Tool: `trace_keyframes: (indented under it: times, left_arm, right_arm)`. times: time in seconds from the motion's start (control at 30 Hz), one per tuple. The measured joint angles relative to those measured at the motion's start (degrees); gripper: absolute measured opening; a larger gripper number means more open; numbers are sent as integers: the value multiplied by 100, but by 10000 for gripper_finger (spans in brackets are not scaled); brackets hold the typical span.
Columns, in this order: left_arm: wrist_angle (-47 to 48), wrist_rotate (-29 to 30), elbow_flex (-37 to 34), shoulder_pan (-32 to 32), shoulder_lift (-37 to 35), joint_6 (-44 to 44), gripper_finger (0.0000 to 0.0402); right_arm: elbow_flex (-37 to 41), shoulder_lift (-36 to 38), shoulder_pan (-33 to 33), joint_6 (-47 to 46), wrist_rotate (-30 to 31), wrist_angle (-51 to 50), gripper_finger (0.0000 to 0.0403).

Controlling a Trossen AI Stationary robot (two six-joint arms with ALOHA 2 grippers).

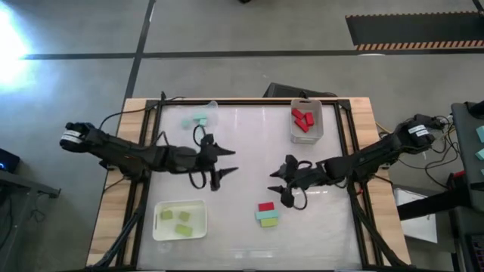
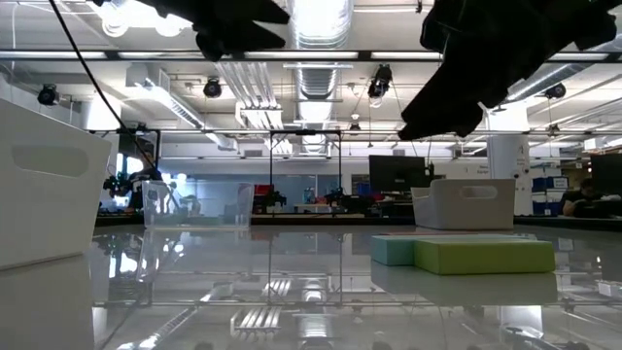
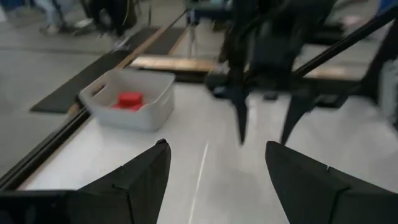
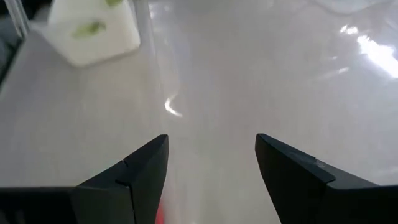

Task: Sort & place blocks by color
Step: Put the red block into the gray bin

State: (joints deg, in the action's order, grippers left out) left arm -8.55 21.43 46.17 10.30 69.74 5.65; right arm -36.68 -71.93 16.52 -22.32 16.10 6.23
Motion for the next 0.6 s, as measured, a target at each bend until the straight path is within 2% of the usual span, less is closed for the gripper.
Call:
trace_keyframes:
  times: [0.07, 0.3, 0.6]
  left_arm:
    - [-515, 2, -156, 113, 50, -2, 246]
    - [-1449, 6, -541, 382, 170, 5, 246]
    - [-1502, 6, -570, 454, 179, 7, 246]
  right_arm:
    - [-188, -172, 81, 2, 0, -329, 230]
    - [-738, -847, 332, -13, -2, -1186, 230]
    - [-818, -1486, 657, -17, -2, -1413, 230]
